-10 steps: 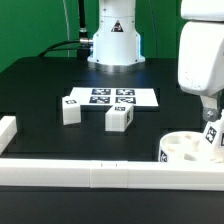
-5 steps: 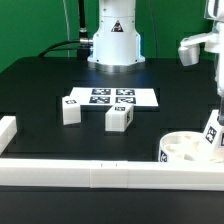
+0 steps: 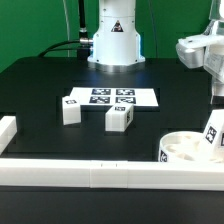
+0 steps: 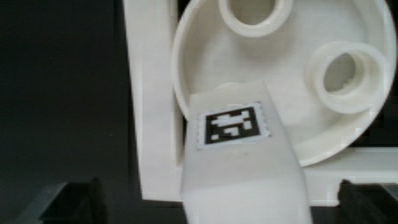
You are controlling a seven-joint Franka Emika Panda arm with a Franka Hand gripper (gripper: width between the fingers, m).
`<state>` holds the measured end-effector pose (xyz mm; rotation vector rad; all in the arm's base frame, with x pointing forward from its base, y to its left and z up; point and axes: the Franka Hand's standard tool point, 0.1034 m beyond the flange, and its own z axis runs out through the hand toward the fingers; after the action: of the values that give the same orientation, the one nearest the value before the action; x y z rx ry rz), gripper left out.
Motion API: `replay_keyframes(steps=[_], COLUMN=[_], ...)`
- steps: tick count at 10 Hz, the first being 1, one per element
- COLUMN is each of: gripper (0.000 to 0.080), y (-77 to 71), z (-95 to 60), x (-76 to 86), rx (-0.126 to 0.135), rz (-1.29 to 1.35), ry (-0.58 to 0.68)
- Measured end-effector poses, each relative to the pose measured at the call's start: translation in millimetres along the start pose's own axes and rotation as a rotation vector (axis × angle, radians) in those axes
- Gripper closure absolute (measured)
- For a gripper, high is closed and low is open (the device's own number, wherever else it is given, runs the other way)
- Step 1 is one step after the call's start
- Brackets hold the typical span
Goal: Assemble stool
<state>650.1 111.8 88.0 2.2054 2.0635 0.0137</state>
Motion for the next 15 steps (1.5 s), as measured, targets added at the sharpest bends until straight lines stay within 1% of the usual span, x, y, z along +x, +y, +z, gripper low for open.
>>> replay_keyframes(steps=[3,4,5,6,9,10,11,12,13,15], gripper=[0.0151,0.026,0.0396,0.0456,0.0456,0.0456,0.0456,0.0456,0.0456,0.0456], y=[-3.7,-4.1,-4.2,-4.0,-3.9,-3.9,-4.3,-5.3,-5.5,-4.2], z=[7.8,9.3,10.1,9.9,9.8,9.8,9.6,8.9,8.8,6.9], x=[0.8,0.4,-0.2,-0.9,-1.2,-1.1,-1.5,-4.0,-6.0,-9.3], rx=[0.011,0.013,0.014,0.015,0.015,0.015,0.021,0.049,0.067,0.11], rz=[0.002,0.002,0.003,0.005,0.049,0.096,0.225,0.379,0.465,0.678], ry=[-0.003,-0.004,-0.004,-0.005,-0.005,-0.005,-0.004,-0.002,-0.004,0.014])
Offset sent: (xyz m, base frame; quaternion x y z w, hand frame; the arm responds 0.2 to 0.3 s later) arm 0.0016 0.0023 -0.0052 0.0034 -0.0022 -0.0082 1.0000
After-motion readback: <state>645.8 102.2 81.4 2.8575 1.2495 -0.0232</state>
